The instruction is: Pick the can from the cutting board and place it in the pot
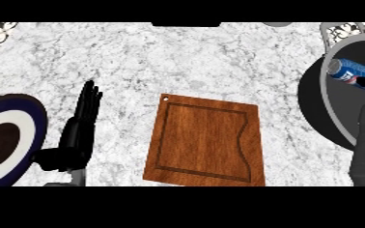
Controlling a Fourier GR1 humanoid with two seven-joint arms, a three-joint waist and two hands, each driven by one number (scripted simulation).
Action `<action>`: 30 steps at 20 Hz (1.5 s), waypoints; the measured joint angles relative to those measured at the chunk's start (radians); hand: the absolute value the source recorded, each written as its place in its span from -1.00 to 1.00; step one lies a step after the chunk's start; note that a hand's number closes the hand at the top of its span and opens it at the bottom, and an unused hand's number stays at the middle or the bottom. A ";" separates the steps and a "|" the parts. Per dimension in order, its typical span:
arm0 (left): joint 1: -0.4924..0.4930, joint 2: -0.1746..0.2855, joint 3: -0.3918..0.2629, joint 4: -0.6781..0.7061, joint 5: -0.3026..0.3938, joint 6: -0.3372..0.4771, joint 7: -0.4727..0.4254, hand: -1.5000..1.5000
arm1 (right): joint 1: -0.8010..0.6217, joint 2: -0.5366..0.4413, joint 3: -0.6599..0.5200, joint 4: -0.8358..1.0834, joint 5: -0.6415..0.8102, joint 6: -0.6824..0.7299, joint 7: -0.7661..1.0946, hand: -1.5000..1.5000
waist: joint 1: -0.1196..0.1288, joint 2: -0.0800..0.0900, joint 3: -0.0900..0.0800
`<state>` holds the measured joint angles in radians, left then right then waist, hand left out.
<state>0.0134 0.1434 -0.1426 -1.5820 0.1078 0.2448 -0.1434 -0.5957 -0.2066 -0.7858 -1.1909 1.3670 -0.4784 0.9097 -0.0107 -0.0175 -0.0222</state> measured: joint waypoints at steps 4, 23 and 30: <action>-0.003 -0.001 0.003 0.013 -0.001 -0.005 -0.006 0.00 | 0.057 0.050 -0.008 -0.122 -0.058 -0.150 -0.056 -1.00 | -0.003 0.006 0.009; -0.007 -0.026 0.024 0.008 -0.028 -0.026 0.001 0.00 | 0.593 0.194 0.066 -0.650 -0.416 -0.352 -0.224 -1.00 | 0.005 0.016 0.022; 0.004 -0.038 0.031 0.000 -0.040 -0.032 0.000 0.00 | 0.775 0.205 0.084 -0.751 -0.530 -0.417 -0.261 -1.00 | 0.004 0.016 0.022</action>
<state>0.0177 0.1058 -0.1119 -1.5820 0.0680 0.2128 -0.1437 0.1788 -0.0015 -0.7021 -1.9415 0.8372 -0.8957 0.6484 -0.0064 -0.0018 0.0000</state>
